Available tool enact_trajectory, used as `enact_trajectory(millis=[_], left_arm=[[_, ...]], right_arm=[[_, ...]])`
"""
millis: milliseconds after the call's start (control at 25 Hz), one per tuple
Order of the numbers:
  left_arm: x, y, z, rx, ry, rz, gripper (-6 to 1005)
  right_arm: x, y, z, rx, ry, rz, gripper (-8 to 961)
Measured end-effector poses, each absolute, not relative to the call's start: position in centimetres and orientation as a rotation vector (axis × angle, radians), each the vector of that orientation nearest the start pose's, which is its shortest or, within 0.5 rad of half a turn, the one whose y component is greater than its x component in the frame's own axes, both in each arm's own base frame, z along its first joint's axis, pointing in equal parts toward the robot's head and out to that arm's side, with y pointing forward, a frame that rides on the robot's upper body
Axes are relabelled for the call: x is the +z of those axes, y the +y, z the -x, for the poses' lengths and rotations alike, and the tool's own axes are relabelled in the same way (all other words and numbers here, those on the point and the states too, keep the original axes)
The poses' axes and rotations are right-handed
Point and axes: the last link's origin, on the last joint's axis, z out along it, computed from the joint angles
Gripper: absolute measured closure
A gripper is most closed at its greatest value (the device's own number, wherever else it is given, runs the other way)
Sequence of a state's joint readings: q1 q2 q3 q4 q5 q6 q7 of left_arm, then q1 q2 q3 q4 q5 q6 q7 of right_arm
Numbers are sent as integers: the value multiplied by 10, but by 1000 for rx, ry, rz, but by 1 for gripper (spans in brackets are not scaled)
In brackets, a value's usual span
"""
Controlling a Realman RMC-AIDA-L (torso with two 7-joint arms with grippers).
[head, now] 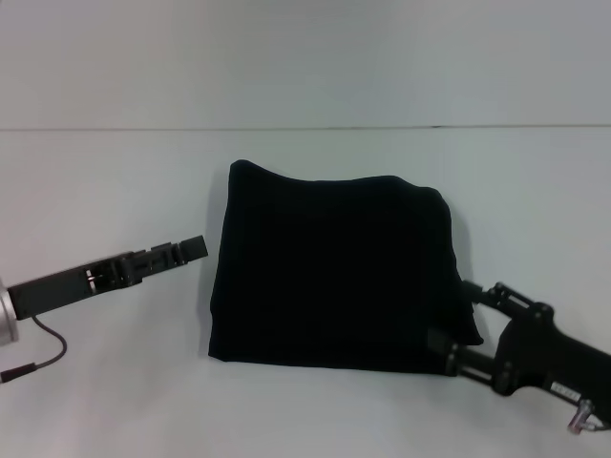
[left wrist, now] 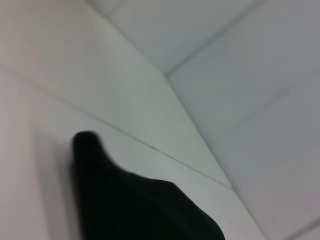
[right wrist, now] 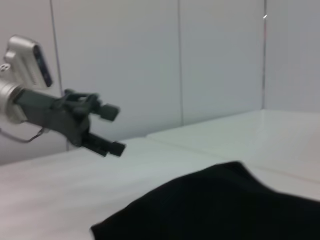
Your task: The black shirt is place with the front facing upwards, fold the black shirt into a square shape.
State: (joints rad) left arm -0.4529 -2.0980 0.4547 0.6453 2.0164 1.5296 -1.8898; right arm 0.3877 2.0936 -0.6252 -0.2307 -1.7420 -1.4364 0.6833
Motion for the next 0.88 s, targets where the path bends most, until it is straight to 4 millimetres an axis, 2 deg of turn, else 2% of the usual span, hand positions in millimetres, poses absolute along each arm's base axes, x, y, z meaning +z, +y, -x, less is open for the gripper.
enact_trajectory(millis=[200,280,360,600,760,880], left_arm=[[29,309,295,-919,-1147,2406,51],[29,306,294,-906,-1069,2440,52],[28,304,294,-901,-1068,2444,52],[24,325,305,-853,-1409,2264,53],[13,347,302,-814,-1714,2135,54],[7,358,300,-780,-1858,2067,53]], right_arm=[[-39,275,-312,894,520,2320,119],[-36,276,-310,917,528,2305,119],[-35,277,-309,921,514,2314,119],[-47,265,-308,862,425,2427,118],[-54,256,-311,827,399,2480,118],[-58,250,-314,804,398,2515,118]])
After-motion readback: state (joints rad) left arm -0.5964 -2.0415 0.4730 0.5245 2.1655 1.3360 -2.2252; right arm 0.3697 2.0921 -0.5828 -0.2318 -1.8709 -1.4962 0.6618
